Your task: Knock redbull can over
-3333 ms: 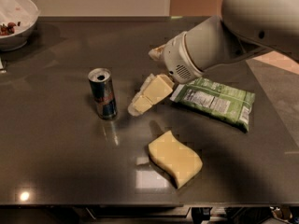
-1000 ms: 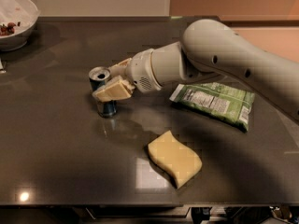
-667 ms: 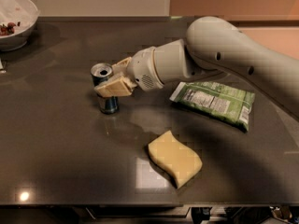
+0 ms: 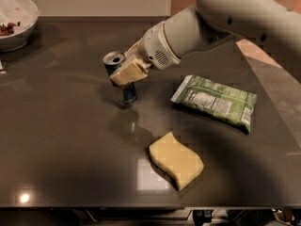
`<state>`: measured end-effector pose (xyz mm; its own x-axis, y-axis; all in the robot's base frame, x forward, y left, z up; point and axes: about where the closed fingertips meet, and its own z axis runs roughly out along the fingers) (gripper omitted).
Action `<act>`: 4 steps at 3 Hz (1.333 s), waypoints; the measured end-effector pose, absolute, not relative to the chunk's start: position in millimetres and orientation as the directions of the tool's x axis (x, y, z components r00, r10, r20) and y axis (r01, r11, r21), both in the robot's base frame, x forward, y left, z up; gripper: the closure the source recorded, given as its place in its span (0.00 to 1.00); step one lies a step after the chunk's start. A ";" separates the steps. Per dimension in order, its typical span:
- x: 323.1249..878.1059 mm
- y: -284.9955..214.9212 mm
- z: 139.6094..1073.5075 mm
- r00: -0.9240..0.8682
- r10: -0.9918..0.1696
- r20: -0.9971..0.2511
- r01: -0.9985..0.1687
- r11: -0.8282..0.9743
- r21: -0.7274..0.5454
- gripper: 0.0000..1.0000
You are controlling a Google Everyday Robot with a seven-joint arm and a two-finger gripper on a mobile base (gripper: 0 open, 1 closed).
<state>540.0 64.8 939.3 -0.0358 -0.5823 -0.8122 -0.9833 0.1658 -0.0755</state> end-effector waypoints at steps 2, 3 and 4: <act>540.1 27.0 929.0 0.027 -0.820 -0.572 -0.990 0.058 -0.131 1.00; 535.9 20.2 916.5 0.123 -0.883 -0.452 -0.984 -0.049 -0.172 1.00; 531.1 18.1 905.5 0.221 -0.907 -0.359 -0.967 -0.156 -0.203 0.83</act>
Offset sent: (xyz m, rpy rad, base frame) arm 0.0009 -0.0636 -0.0207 -0.5580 -0.0509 0.1387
